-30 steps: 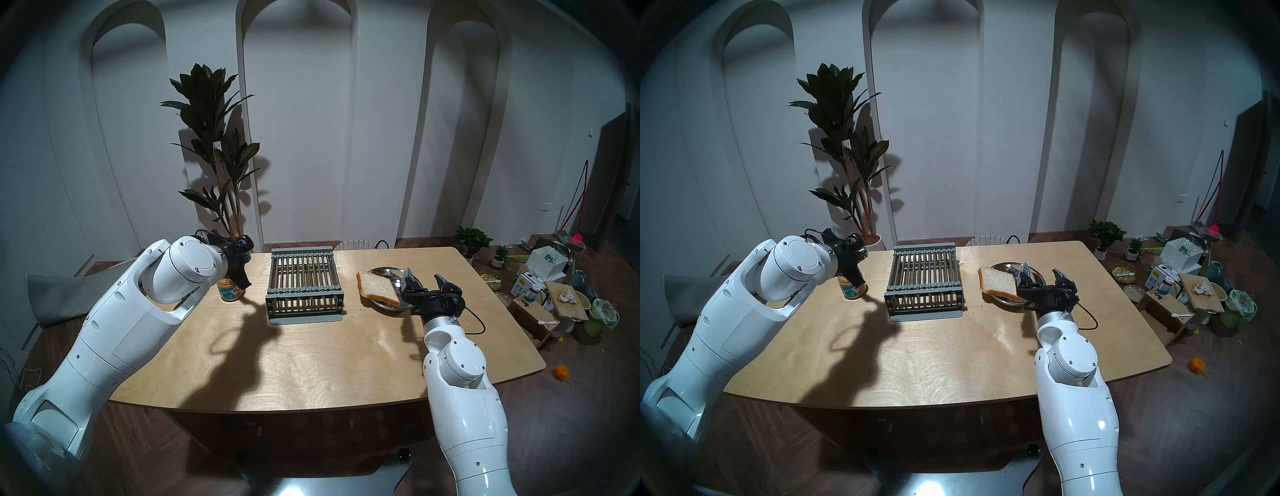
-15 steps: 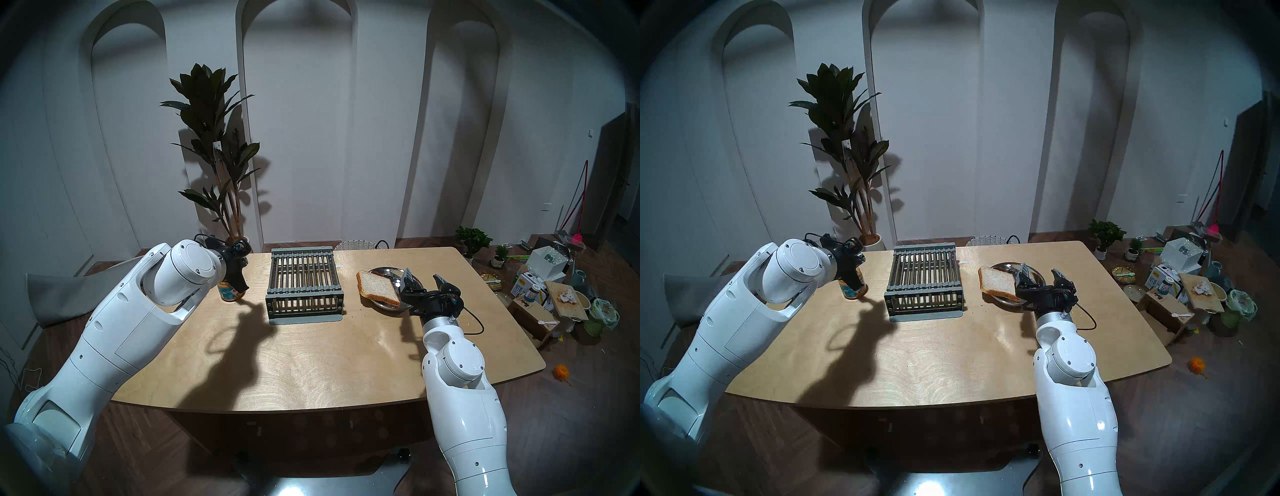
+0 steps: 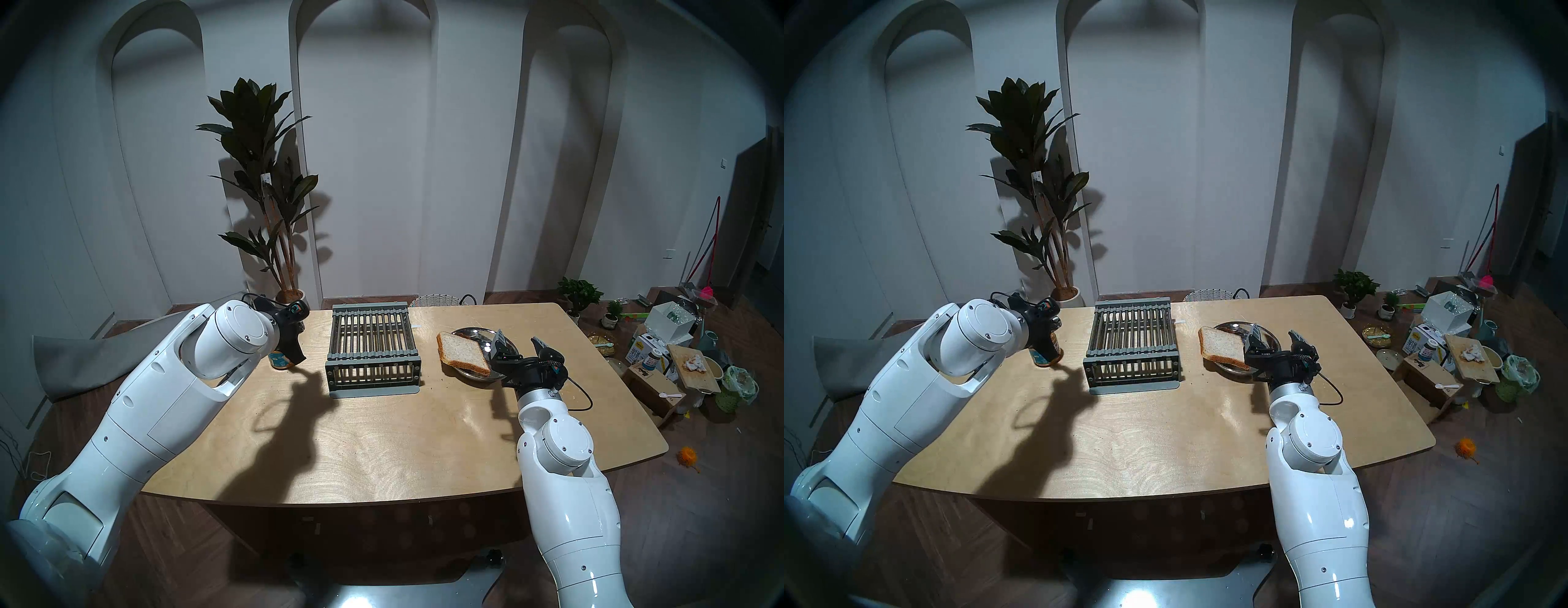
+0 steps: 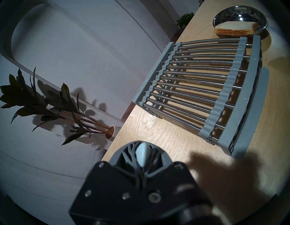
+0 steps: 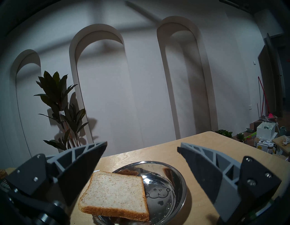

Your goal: Spread peanut butter over the slice of bread with the knife

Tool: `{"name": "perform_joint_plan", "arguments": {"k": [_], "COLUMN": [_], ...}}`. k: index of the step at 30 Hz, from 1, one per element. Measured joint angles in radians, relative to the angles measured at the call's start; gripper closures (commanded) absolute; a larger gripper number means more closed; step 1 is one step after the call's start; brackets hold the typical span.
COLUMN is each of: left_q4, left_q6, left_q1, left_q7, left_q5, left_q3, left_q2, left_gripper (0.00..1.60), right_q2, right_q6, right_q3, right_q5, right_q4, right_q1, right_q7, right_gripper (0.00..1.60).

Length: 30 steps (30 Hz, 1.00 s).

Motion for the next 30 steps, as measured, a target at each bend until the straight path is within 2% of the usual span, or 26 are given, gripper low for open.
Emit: {"name": "perform_joint_plan", "arguments": {"k": [14,30], "left_q4": [0.016,0.035], "left_q6": [-0.001,-0.016], "left_q1": [0.013,0.027], "left_q7": [0.040,0.104], "left_q5": [0.033,0.064], "left_q3": [0.045,0.053], "left_q2": [-0.019,-0.041], "left_gripper": [1.60,1.60], "right_q2": [0.000,0.000], "right_q6": [-0.005,-0.007], "right_q3": [0.015,0.031], "right_q5": [0.003,0.009], "right_q4": [0.007,0.019], "right_q1": [0.000,0.000], "right_q7": [0.011,0.020], "right_gripper": [0.00,0.00]}}
